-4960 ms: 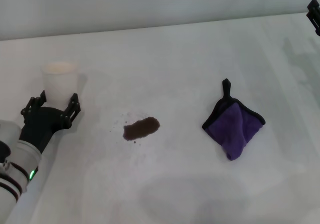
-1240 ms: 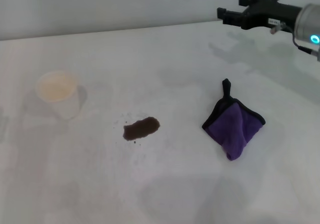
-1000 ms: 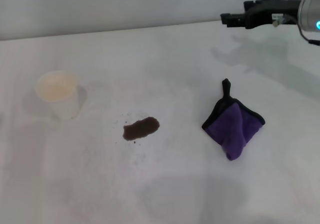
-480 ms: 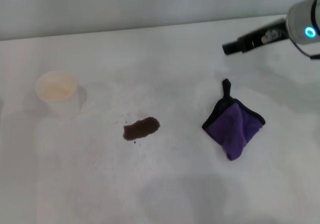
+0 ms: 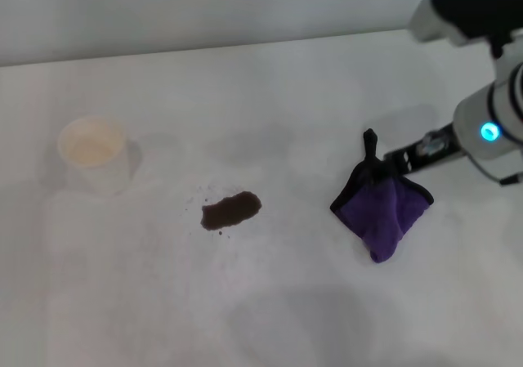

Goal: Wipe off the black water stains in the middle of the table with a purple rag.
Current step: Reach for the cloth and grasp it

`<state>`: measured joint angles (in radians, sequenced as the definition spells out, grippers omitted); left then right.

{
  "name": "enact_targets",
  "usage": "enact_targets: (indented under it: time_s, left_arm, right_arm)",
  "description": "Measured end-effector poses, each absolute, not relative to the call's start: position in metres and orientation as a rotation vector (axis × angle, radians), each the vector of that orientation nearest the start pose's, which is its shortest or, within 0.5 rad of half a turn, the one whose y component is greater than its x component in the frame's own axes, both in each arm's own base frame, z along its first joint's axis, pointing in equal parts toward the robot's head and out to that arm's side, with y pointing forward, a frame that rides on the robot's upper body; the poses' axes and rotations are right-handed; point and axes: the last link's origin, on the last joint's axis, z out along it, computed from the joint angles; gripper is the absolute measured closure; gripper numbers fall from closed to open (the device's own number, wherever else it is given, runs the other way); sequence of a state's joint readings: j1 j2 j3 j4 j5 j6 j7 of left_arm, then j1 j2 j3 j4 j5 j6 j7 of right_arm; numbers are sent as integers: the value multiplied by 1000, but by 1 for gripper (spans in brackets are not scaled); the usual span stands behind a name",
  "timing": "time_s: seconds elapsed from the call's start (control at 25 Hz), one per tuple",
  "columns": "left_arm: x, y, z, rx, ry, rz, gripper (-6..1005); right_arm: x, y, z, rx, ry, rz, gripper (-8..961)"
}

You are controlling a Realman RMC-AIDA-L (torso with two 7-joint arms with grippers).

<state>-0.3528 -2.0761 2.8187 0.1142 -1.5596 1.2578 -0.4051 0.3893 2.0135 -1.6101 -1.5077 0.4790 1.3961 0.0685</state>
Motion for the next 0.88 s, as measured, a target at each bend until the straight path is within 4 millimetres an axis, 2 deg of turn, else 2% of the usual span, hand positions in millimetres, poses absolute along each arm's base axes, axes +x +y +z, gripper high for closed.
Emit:
enact_targets:
  time_s: [0.24,0.64,0.88]
  left_arm:
    - [-374,291,8,-1310,-826,-838,152]
    - [-373,293,12,-1308,-807,-845,153]
    - [-371,290,7,-1320,-814,-846,153]
  right_arm:
    - [211,321,-13,-2068,1466,-389,173]
    - [222,326,-24,-2050,1477,-401,205]
    - [224,329,-26,-2048,1469,-393,310]
